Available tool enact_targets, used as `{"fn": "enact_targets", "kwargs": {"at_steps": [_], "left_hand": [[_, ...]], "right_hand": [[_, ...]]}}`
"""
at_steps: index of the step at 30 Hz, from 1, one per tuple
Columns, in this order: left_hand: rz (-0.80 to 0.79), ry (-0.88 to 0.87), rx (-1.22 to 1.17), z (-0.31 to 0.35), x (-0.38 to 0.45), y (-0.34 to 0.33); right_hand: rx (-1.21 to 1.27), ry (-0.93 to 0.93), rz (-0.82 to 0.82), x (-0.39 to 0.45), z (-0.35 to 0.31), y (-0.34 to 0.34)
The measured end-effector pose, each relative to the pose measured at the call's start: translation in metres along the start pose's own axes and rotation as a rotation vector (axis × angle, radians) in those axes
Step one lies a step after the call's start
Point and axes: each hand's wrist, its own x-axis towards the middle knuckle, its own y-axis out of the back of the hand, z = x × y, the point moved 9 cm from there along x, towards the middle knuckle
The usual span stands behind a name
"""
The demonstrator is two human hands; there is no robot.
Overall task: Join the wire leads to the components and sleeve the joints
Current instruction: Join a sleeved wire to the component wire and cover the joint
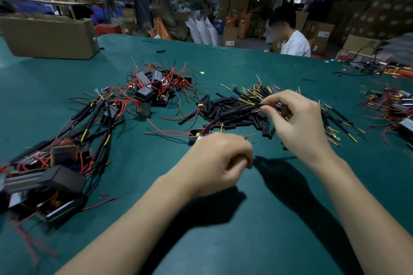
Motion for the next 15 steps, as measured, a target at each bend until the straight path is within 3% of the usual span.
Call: {"fn": "enact_targets", "kwargs": {"at_steps": [3,9,15], "left_hand": [[-0.200,0.064,-0.048,-0.007,-0.006,-0.038],[-0.166,0.070,-0.092,-0.003,-0.008,-0.055],[-0.107,0.174,-0.091,-0.021,-0.011,-0.047]], "right_hand": [[0.011,0.033,0.020,0.012,-0.019,0.008],[0.064,0.150,0.005,0.043,-0.081,0.014],[0.549,0.117,-0.038,0.068,-0.139,-0.005]]}}
